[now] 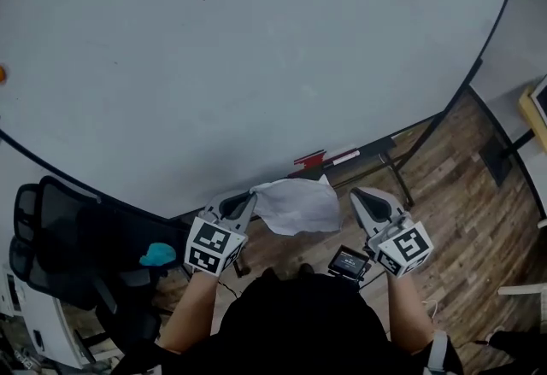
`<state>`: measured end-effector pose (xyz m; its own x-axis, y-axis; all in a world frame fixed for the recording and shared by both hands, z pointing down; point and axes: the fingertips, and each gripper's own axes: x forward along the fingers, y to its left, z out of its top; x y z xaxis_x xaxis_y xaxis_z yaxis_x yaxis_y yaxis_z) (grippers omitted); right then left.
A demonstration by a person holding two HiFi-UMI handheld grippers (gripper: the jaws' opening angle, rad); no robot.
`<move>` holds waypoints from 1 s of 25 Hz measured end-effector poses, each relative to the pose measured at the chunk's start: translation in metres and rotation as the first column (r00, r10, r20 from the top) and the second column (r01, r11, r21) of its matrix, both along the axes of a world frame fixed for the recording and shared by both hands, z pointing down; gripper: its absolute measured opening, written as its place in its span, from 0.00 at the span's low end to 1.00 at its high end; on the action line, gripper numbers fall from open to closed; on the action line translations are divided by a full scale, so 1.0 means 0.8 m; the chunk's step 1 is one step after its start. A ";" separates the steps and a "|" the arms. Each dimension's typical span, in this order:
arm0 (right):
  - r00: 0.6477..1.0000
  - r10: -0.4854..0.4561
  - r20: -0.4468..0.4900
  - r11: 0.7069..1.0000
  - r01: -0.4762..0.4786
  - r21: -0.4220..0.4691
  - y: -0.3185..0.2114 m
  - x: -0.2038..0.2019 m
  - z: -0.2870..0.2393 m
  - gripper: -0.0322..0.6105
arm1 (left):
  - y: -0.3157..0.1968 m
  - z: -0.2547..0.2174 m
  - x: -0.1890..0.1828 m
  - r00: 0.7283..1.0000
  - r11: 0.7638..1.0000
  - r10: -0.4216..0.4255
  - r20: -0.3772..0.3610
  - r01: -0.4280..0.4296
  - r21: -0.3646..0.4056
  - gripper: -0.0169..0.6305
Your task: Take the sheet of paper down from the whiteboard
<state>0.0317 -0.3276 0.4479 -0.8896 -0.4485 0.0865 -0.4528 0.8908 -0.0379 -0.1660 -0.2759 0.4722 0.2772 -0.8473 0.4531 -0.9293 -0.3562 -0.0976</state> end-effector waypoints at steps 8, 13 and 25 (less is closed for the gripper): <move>0.991 -0.132 -0.037 0.979 0.124 -0.163 0.053 0.000 0.122 0.09 | 0.035 0.137 0.015 0.996 0.983 0.002 -0.087 -0.018 -0.182 0.05; 0.985 -0.172 -0.018 0.960 0.164 -0.227 0.061 -0.001 0.166 0.09 | 0.050 0.178 0.019 0.983 0.979 -0.024 -0.184 -0.014 -0.203 0.05; 0.985 -0.166 -0.045 0.950 0.147 -0.276 0.048 0.005 0.180 0.09 | 0.072 0.187 0.032 0.961 0.989 -0.012 -0.276 -0.029 -0.144 0.05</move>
